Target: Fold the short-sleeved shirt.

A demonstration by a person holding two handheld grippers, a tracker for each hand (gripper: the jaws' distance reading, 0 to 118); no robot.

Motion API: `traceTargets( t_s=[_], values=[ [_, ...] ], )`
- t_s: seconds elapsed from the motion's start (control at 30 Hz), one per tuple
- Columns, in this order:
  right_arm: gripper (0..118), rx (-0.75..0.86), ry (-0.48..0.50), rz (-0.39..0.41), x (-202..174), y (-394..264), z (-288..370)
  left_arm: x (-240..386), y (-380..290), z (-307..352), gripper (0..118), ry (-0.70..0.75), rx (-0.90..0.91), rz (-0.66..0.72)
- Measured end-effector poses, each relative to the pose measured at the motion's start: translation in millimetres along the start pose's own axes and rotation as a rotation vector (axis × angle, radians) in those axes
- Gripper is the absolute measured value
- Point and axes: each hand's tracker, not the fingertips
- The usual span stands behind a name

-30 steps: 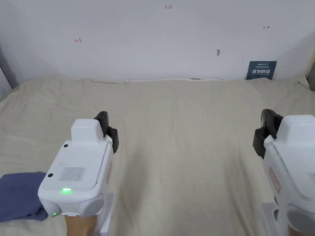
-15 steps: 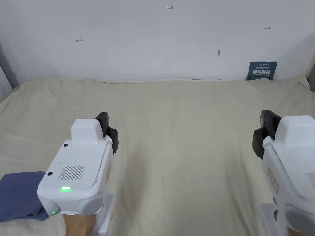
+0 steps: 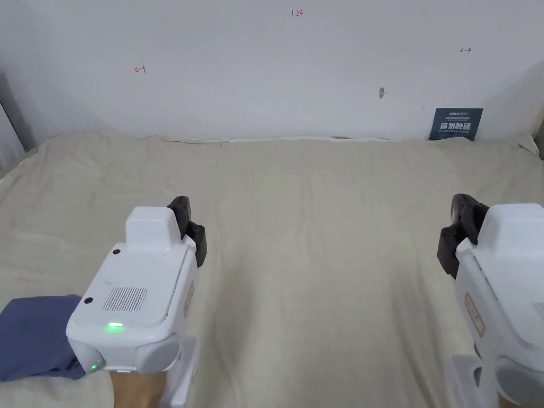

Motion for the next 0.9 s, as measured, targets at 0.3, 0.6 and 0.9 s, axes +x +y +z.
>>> traceTargets(
  t_s=[0.3, 0.6, 0.9],
  values=[
    [1, -0.001, -0.002, 0.010, -0.7, -0.8, -0.5, 0.7, 1.5, -0.5, 0, -0.001, -0.002, -0.002],
    [1, -0.004, -0.006, 0.012, -1.2, -1.1, -1.0, 1.2, -1.1, -2.2, 0, -0.005, -0.014, 0.011],
    [6, -0.012, -0.015, 0.016, -1.2, -2.6, -1.7, 0.6, -2.4, -2.0, 2, 0.000, -0.011, 0.018]
  ],
)
